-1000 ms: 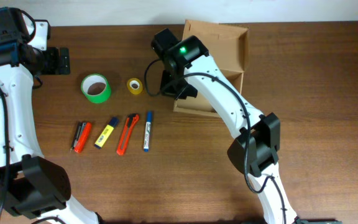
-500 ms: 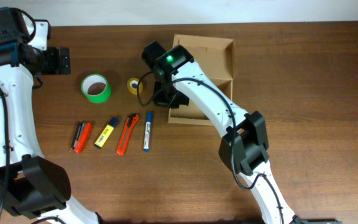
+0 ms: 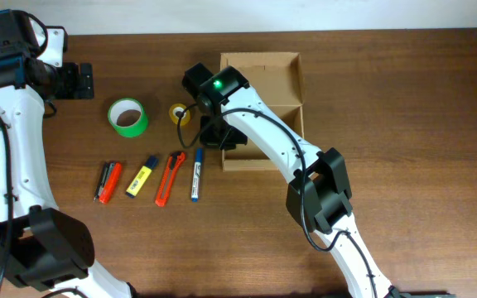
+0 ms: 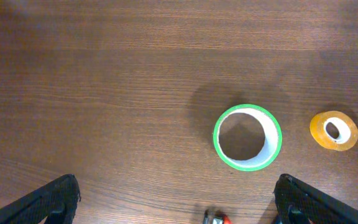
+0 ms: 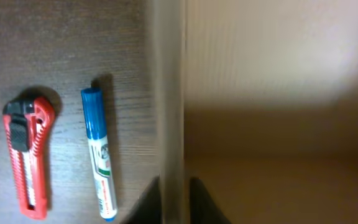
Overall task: Pack container
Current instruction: 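Push the cardboard box left toward the items with the right gripper, then lower the left gripper onto the green tape roll and grasp its rim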
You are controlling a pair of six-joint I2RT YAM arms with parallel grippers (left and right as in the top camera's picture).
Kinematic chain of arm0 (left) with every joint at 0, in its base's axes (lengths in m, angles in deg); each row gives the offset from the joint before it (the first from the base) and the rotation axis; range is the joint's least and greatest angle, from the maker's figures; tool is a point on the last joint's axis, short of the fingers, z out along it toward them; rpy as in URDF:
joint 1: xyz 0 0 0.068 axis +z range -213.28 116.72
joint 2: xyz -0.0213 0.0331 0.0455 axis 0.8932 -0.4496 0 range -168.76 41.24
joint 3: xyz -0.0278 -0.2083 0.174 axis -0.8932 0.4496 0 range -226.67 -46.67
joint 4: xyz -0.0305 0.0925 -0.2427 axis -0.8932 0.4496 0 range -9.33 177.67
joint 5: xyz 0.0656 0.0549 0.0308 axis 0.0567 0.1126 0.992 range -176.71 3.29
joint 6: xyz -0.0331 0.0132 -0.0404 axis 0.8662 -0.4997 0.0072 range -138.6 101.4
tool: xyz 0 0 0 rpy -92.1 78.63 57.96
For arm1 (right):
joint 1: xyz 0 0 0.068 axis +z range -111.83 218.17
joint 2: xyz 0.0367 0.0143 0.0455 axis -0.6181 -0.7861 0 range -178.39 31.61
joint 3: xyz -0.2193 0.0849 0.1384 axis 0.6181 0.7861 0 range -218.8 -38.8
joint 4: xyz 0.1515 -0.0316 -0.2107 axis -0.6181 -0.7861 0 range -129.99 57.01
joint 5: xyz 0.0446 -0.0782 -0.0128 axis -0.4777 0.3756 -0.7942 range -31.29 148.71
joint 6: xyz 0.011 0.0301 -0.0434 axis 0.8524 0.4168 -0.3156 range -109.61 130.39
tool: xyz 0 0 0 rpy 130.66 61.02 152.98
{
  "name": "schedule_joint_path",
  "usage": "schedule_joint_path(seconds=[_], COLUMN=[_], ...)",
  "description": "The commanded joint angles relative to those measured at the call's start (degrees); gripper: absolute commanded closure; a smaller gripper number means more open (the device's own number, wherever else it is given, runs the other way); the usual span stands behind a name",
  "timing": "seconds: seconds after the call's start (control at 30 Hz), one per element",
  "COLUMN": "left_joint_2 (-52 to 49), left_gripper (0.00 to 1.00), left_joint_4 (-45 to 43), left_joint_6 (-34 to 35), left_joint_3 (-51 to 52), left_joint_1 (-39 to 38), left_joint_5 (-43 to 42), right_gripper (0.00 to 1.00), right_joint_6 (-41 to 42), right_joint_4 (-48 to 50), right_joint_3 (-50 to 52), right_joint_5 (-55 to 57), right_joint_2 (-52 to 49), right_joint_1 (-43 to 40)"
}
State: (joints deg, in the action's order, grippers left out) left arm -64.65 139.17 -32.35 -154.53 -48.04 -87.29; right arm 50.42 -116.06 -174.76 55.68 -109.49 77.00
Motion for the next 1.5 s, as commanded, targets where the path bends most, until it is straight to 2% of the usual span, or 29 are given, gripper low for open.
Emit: schedule_joint_path(seconds=[0.0,0.03,0.1,0.57,0.67,0.83,0.97,1.0,1.37,1.47], left_joint_2=[-0.09,-0.09,-0.09,-0.09,-0.09,-0.11,-0.11,-0.11,-0.11,-0.11], left_gripper=[0.01,0.01,0.01,0.01,0.01,0.01,0.01,0.01,0.01,0.01], left_joint_4=[0.04,0.04,0.02,-0.22,-0.28,-0.66,-0.68,-0.7,-0.55,0.02], left_joint_6=[-0.46,-0.46,-0.46,-0.46,-0.48,-0.48,-0.48,-0.48,-0.48,-0.48], left_joint_3=[-0.68,-0.68,-0.68,-0.68,-0.68,-0.68,-0.68,-0.68,-0.68,-0.68], left_joint_1=[0.31,0.31,0.31,0.31,0.31,0.31,0.31,0.31,0.31,0.31], left_joint_5=[-2.32,-2.54,-2.71,-2.71,-2.71,-2.71,-2.71,-2.71,-2.69,-2.69], right_gripper=[0.65,0.57,0.49,0.43,0.43,0.42,0.41,0.38,0.32,0.31], right_joint_6=[-2.38,-2.82,-3.45,-8.59,-9.92,-15.45,-20.61,-22.67,-27.85,-29.35], right_joint_4=[0.13,0.17,0.5,0.2,-1.36,-7.5,-14.29,-14.25,-14.27,-14.27], right_joint_3=[-0.22,-0.22,-0.22,-3.78,-8.13,-21.05,-32.81,-33.97,-34.77,-34.47], right_joint_5=[0.7,0.68,0.72,3.82,6.08,12.31,21.62,21.07,20.74,16.72], right_joint_2=[-0.83,-0.83,-0.83,-0.44,0.0,0.17,0.28,1.11,11.69,12.5], right_joint_1=[0.44,0.44,0.44,-0.42,-1.95,-5.44,-9.51,-10.82,-33.55,-41.38])
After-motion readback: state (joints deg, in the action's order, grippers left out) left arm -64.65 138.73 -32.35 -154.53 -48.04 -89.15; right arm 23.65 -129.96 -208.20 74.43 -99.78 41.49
